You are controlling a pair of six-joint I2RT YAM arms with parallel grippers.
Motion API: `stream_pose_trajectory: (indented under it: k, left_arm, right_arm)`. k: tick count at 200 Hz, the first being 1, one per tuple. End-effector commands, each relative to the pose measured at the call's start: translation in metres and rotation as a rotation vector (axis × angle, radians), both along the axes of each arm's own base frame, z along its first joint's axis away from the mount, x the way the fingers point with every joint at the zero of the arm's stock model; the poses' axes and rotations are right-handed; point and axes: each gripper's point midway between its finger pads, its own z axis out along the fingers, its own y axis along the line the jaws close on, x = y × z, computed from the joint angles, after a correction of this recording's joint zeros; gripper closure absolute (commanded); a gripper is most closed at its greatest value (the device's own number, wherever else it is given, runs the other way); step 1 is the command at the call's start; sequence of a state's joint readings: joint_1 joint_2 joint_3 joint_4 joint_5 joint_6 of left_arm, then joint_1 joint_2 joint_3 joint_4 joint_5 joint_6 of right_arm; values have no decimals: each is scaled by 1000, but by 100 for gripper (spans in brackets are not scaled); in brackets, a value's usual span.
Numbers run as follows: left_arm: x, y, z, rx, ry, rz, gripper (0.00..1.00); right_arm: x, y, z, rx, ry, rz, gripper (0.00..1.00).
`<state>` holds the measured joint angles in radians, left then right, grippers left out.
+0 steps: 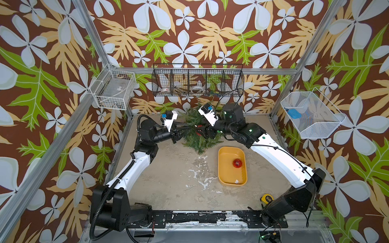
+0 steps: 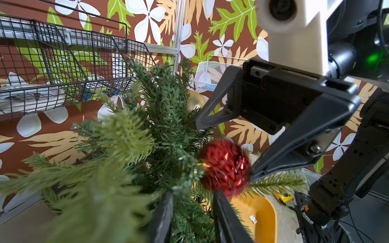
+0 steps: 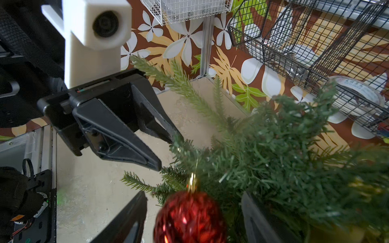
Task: Decorate the small christmas tree with ornaments
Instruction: Hang an ornament on the christmas tree.
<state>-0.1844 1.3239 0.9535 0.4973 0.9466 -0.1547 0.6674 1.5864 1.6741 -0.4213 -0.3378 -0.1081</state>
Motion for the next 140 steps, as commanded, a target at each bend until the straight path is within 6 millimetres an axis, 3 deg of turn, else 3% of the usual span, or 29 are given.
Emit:
stream_pose_trajectory:
  k: [1,84,111,140]
  left_arm:
    - [-1,2,8,-12,-28,3,66]
    - [-5,4,14,-14,-49,18,66]
    - [-12,9,23,-7,-94,56,66]
    - [-17,17,31,1,-141,119,65]
  right_arm:
    - [1,0,11,38,-17,-12,25]
    - [-5,-13,29,43,-51,-47,24]
    - [-8,-29,34,33,-64,-109,25]
    - [-8,-64,30,45,-23,-216,27]
